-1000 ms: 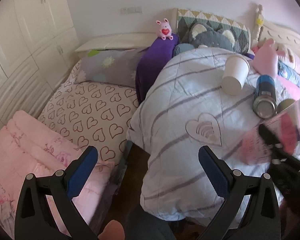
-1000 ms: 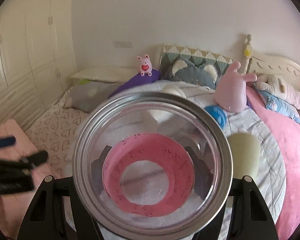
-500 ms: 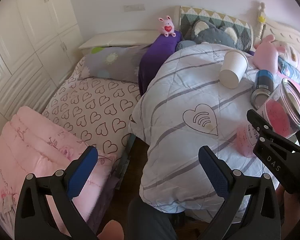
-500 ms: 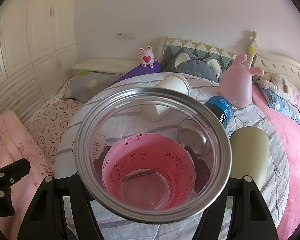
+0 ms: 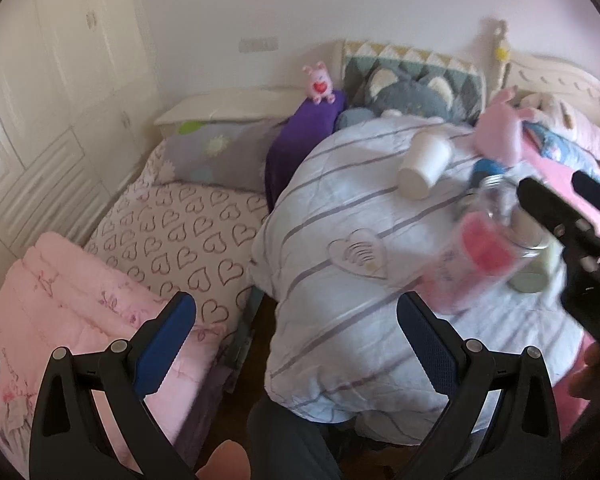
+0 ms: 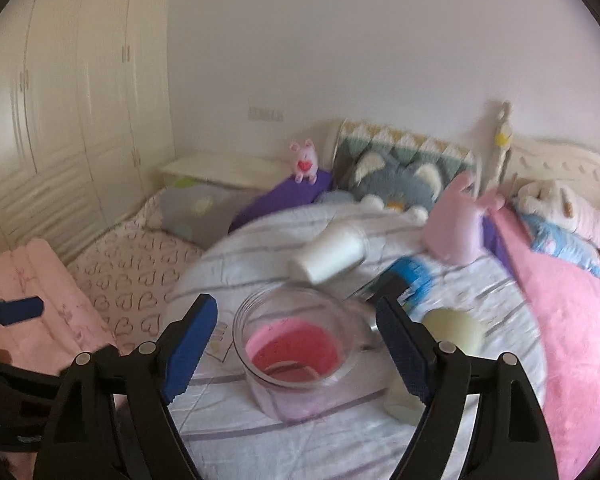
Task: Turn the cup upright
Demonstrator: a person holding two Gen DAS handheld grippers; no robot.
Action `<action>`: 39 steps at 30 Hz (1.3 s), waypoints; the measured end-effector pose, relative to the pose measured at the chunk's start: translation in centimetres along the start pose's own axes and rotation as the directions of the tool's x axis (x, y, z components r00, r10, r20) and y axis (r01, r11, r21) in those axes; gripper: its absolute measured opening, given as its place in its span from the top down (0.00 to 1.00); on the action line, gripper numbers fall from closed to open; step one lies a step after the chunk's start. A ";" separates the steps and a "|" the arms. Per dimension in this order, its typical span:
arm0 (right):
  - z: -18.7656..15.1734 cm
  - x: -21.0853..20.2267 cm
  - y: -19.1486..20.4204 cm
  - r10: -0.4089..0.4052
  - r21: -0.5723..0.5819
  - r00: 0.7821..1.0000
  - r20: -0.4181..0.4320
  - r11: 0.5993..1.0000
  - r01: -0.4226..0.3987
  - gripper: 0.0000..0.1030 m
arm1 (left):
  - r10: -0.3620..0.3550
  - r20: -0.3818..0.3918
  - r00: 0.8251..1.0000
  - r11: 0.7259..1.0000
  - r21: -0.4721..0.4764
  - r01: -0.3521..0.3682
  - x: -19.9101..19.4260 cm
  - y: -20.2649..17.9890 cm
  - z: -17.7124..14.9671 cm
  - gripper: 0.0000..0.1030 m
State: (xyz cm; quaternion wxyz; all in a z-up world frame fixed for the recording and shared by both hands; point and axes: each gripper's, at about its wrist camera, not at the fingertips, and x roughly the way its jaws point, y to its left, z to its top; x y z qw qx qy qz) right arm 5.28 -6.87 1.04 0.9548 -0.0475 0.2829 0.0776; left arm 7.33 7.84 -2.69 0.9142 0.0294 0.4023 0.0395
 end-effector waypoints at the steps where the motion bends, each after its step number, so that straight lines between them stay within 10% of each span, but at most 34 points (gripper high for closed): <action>1: 0.2 -1.3 -0.3 -0.005 0.003 1.000 0.021 1.000 0.005 0.20 | -0.005 0.024 1.000 1.000 0.005 0.005 -1.0 -0.5 0.0 0.01; 14: -4.4 -16.7 -7.4 -0.204 0.202 0.967 0.155 0.964 0.171 0.20 | -0.078 0.205 0.976 0.996 0.065 0.066 -11.5 -5.4 -3.6 0.01; 39: -9.9 -20.1 -6.3 -0.202 0.228 0.976 0.079 0.957 0.180 0.20 | -0.077 0.185 0.980 0.996 0.057 0.067 -16.1 -5.9 -8.3 0.01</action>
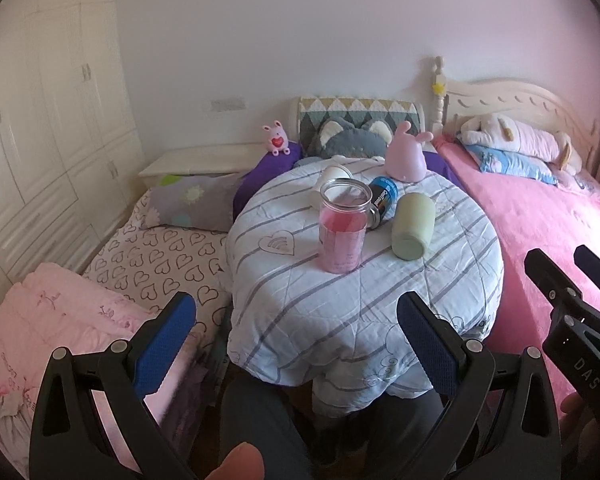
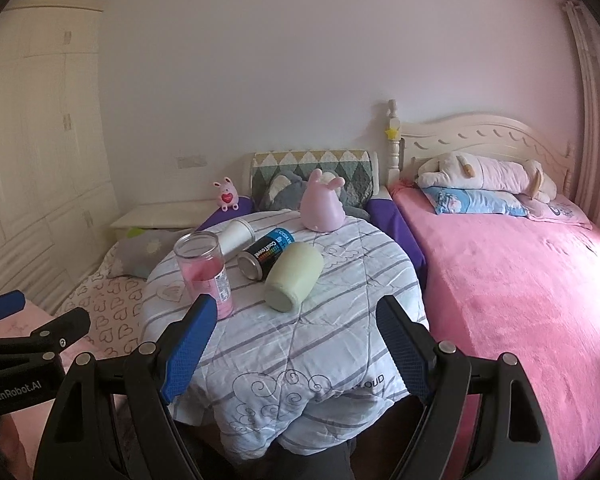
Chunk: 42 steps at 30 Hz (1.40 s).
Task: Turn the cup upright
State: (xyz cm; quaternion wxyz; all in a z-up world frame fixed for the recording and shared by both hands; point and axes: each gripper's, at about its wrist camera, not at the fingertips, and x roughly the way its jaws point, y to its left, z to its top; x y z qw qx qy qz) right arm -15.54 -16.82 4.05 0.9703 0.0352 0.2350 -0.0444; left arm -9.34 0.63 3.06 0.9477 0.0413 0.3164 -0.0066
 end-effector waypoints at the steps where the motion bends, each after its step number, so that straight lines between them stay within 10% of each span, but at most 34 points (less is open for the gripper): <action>1: 0.0 0.0 0.1 0.001 -0.003 1.000 0.000 1.000 -0.001 0.20 | -0.001 0.000 1.000 1.000 -0.002 0.001 0.0 0.0 0.0 0.01; 42: 0.2 -0.3 0.8 0.015 -0.012 1.000 0.003 1.000 -0.015 0.19 | -0.013 0.009 1.000 1.000 0.005 0.013 -0.8 0.0 0.5 0.01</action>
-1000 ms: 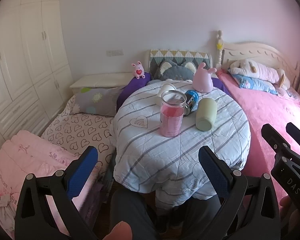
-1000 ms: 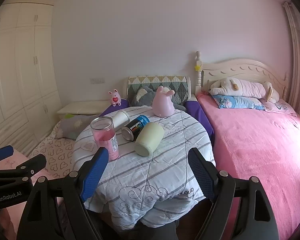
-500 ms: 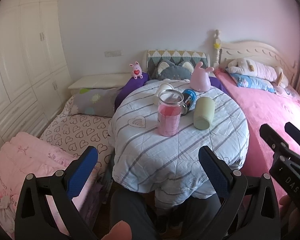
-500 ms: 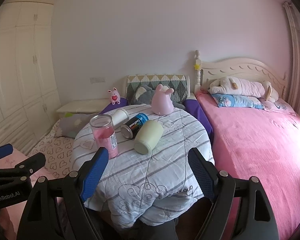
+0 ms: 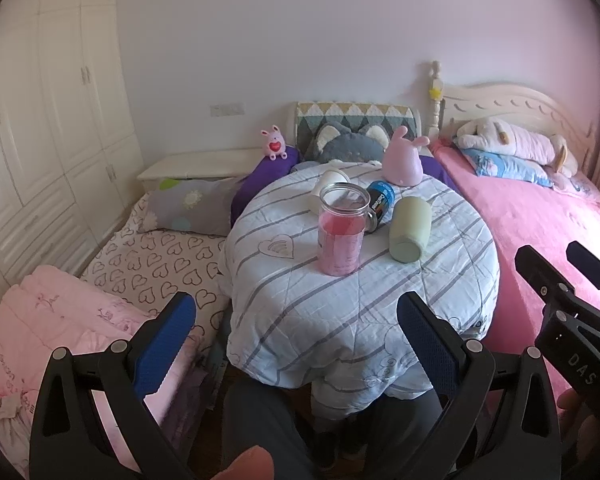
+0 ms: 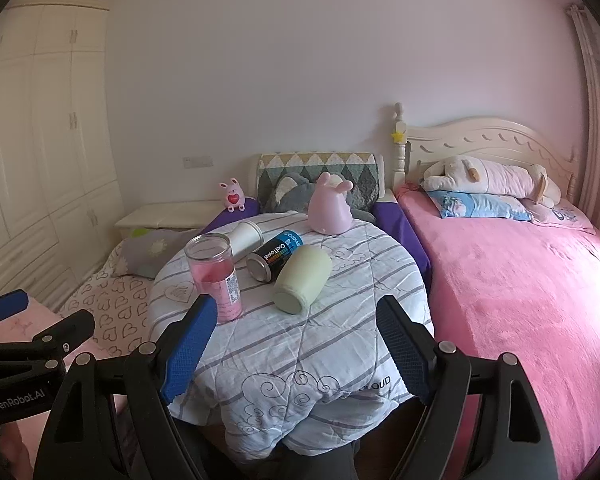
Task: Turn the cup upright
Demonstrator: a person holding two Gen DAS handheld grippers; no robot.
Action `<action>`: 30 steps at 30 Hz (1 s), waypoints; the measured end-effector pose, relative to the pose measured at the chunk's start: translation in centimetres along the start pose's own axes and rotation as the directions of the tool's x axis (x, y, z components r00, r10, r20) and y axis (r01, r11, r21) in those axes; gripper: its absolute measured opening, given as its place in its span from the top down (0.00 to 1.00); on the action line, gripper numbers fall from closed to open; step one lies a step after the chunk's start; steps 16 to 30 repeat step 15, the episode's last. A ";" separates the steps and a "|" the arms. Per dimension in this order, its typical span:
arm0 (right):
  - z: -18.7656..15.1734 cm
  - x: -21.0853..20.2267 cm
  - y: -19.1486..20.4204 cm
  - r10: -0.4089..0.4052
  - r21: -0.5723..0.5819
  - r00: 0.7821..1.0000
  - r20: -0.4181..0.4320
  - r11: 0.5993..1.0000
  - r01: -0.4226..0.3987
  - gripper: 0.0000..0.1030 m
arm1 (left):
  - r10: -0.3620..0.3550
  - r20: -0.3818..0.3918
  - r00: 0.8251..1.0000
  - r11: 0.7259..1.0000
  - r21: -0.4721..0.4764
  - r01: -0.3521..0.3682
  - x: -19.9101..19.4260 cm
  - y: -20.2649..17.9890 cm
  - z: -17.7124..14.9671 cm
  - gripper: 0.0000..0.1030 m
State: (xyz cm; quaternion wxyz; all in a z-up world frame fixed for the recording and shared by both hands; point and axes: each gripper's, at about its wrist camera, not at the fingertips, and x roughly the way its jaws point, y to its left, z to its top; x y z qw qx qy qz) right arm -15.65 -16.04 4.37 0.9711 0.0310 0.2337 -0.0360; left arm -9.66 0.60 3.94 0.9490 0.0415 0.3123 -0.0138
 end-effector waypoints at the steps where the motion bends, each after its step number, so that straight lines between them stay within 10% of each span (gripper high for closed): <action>1: 0.0 0.0 0.0 0.001 -0.001 1.000 0.000 1.000 -0.001 0.20 | -0.002 -0.001 1.000 1.000 0.002 0.002 0.1 -0.1 0.1 0.01; 30: 0.1 0.2 0.0 0.004 -0.001 1.000 -0.003 1.000 -0.004 0.20 | 0.004 0.026 1.000 1.000 -0.022 -0.003 0.1 0.6 -0.1 0.00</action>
